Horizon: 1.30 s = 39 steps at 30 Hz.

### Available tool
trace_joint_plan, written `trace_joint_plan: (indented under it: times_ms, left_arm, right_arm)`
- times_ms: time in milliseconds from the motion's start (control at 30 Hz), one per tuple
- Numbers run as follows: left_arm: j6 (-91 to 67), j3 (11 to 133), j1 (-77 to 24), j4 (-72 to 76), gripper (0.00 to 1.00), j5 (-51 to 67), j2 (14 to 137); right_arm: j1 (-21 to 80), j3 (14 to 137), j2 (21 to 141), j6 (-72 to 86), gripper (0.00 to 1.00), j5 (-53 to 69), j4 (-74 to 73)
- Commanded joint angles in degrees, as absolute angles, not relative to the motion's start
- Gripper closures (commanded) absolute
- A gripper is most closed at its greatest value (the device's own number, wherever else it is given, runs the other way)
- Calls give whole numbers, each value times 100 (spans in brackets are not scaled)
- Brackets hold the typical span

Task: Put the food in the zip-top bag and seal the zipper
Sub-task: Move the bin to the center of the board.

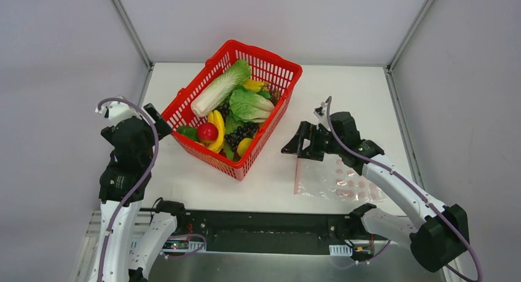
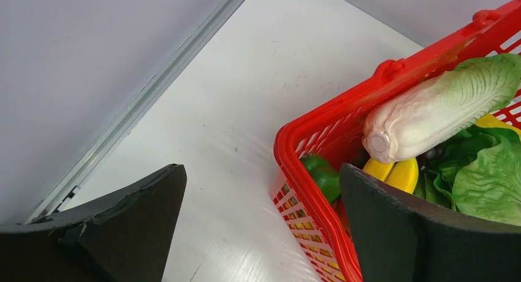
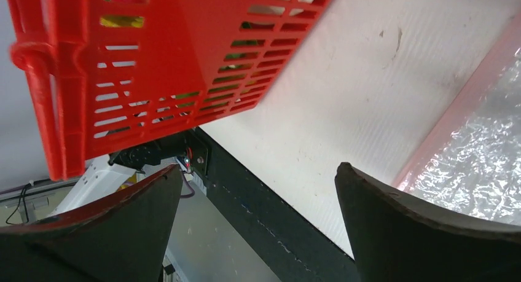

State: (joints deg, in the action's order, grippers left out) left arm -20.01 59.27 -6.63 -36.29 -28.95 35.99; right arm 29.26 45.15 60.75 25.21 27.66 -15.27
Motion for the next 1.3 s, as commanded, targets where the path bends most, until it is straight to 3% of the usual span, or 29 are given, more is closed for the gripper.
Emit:
trace_joint_plan:
  times_ms: [0, 233, 367, 500, 833, 1167, 1267]
  left_arm:
    - [-2213, 5933, -611, -3532, 0, -3079, 3529]
    - [-3032, 5675, -606, -3930, 0, -2974, 2882]
    - [-2616, 5339, -607, -3339, 0, -1485, 2388]
    - [-2933, 5359, -607, -3515, 0, -1393, 2170]
    - [-2732, 5825, -609, -4104, 0, -646, 2415]
    - [-2647, 5967, -611, -4143, 0, -57, 2568]
    - [-2645, 6001, -606, -4136, 0, 134, 2663]
  right_arm:
    - [3126, 4241, 5796, 2699, 2, 3006, -870]
    - [3881, 3447, 5451, 2823, 2, 3047, 48]
    - [4588, 3264, 5546, 2863, 2, 2689, 666]
    - [5528, 2854, 5734, 2848, 2, 2087, 2081]
    - [7011, 3085, 7426, 2766, 1, 861, 3972]
    - [6874, 4110, 8879, 2308, 2, -958, 4676]
    - [6327, 4489, 9297, 2589, 2, -491, 4608]
